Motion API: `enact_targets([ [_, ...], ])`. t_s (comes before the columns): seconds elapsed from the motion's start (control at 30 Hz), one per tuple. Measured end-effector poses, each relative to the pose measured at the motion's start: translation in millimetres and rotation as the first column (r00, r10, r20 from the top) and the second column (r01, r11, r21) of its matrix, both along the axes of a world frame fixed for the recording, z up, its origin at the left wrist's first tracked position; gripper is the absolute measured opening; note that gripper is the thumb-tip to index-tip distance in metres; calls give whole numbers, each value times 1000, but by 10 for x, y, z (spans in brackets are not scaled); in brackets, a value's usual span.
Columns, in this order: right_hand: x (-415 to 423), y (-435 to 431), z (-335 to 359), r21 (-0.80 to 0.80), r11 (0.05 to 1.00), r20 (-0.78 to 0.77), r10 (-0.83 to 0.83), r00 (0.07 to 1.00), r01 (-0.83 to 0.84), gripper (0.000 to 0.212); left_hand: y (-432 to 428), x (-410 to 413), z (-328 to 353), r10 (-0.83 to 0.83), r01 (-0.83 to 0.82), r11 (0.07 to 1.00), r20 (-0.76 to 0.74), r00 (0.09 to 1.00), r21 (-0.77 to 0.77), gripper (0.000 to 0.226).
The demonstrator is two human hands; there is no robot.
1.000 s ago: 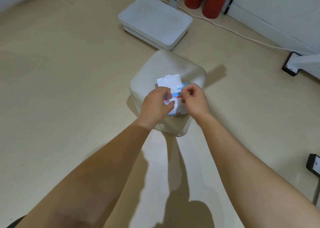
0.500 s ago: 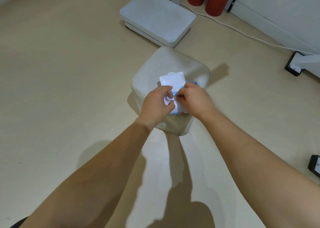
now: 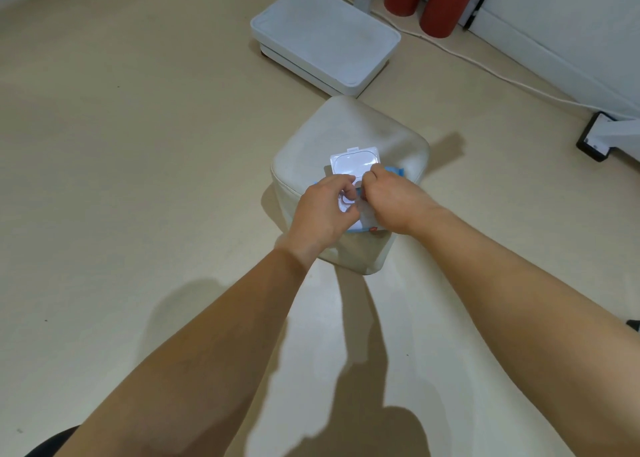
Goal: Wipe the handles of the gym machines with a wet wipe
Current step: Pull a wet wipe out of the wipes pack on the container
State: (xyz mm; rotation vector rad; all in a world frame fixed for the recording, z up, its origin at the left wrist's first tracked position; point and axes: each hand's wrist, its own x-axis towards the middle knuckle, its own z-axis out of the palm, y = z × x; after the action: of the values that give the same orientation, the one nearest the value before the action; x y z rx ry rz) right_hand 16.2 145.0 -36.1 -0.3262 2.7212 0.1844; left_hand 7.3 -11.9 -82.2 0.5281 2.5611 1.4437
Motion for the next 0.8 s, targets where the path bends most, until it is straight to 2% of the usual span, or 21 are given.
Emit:
enact_targets([
  [0.07,0,22,20,-128,987,10,-93,996,94,32,-13,12,7,-8,8,1000,10,1000,-2,11],
  [0.17,5,67,52,-310,920,49,-238,970,241,10,-23,21,22,0,1,1000,34,999,-20,14],
  [0.3,18,138,34,-430,847,29,-335,942,314,23,49,29,68,23,-23,994,-6,1000,-109,10],
  [0.4,91,165,-5,-494,819,-19,-346,938,292,21,140,33,106,-9,-31,956,-133,991,-290,12],
  [0.5,204,181,-78,-563,781,-87,-382,920,271,21,207,-3,171,-82,-32,880,-219,972,-473,20],
  [0.57,311,141,-135,-630,706,-128,-506,853,324,24,239,-39,220,-142,-22,813,-235,962,-581,24],
  [0.67,451,5,-228,-747,542,-122,-681,722,385,29,286,-76,284,-244,-7,715,-259,934,-699,20],
  [0.8,501,-95,-272,-818,422,-96,-770,631,391,29,338,-81,346,-329,-27,633,-301,895,-774,18],
])
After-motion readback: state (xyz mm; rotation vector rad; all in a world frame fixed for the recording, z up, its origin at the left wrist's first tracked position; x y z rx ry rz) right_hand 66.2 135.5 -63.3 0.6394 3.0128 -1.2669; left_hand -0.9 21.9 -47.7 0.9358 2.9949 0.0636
